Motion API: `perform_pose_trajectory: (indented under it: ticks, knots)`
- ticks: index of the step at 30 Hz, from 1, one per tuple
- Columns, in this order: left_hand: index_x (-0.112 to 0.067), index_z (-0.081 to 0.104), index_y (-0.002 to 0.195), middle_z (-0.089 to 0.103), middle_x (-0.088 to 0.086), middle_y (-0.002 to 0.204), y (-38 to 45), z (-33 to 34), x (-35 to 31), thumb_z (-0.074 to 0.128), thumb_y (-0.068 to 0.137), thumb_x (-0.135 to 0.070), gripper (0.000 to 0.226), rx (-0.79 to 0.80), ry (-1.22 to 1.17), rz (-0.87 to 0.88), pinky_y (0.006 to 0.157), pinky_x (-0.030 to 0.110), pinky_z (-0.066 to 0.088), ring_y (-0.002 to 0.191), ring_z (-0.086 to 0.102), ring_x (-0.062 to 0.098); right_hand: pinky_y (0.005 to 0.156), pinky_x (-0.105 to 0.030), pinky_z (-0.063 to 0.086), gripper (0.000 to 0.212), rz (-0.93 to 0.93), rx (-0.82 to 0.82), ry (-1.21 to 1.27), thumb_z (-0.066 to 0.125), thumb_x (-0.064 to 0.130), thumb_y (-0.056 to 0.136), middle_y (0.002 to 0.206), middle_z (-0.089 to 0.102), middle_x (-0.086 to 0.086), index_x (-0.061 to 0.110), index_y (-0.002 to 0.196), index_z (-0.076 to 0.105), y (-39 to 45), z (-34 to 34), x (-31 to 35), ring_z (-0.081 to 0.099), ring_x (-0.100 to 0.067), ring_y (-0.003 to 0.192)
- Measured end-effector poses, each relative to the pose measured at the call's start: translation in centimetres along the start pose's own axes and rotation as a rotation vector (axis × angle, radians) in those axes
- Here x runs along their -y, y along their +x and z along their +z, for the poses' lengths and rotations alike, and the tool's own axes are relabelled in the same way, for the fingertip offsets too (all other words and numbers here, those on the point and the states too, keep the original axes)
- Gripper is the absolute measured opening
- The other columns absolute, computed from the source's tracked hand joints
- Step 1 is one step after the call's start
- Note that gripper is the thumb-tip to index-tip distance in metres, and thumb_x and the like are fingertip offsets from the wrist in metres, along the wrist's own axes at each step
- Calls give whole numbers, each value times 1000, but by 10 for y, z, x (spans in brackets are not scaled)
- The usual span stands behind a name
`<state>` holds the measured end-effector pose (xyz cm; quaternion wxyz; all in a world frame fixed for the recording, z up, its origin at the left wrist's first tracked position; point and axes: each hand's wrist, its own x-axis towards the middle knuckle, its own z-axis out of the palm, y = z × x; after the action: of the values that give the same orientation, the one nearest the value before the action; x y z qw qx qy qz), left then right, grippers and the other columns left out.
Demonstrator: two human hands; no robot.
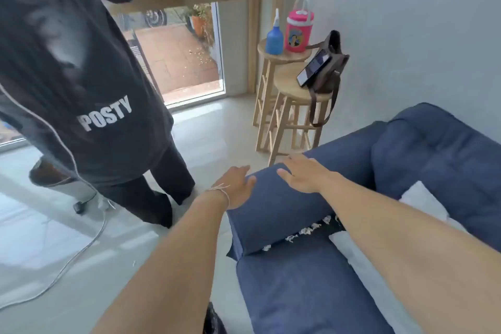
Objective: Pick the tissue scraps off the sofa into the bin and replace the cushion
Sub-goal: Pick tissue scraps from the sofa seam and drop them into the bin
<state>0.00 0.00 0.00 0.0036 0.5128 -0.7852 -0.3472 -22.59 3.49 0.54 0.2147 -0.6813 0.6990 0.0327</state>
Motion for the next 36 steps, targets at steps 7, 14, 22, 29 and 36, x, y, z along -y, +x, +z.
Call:
perform_pose_trajectory:
  ticks: [7, 14, 22, 29, 36]
  knots:
    - [-23, 20, 158, 17, -1, 167, 50, 136, 74, 31, 106, -40, 56, -95, 2, 39, 122, 38, 13, 155, 8, 22, 122, -44, 21, 56, -96, -72, -26, 32, 52, 105, 164, 31, 1, 26, 155, 36, 67, 132, -50, 22, -22, 153]
    - [-21, 30, 156, 20, -4, 166, 79, 256, 102, 36, 104, -37, 55, -686, 186, 40, 124, 43, -1, 154, 8, 20, 127, -46, 3, 55, -321, -523, 121, 41, 49, 99, 162, 33, 2, 29, 150, 43, 97, 238, -103, 18, -20, 154]
    - [-17, 49, 141, 27, 3, 160, 45, 414, 74, 58, 96, -27, 47, -977, -301, -3, 111, 6, 18, 146, 21, -2, 118, -43, 28, 32, -311, -762, 408, 72, 32, 88, 148, 46, -7, 18, 116, 68, 24, 379, -154, 36, -27, 145]
    - [-12, 61, 130, 42, -1, 141, 57, 468, 94, 63, 94, -36, 43, -886, -445, -410, 106, 17, 28, 132, 43, 15, 113, -49, 33, 44, 99, -766, 403, 78, 43, 82, 133, 49, -15, 10, 111, 76, 36, 447, -168, 44, -36, 129]
    - [-29, 79, 85, 55, -3, 110, 96, 457, 97, 65, 85, -48, 24, -986, -303, -701, 89, 42, 45, 101, 49, 24, 122, -53, 23, 49, 247, -725, 408, 77, 58, 77, 143, 47, -14, 16, 101, 81, 56, 453, -159, 38, -33, 138]
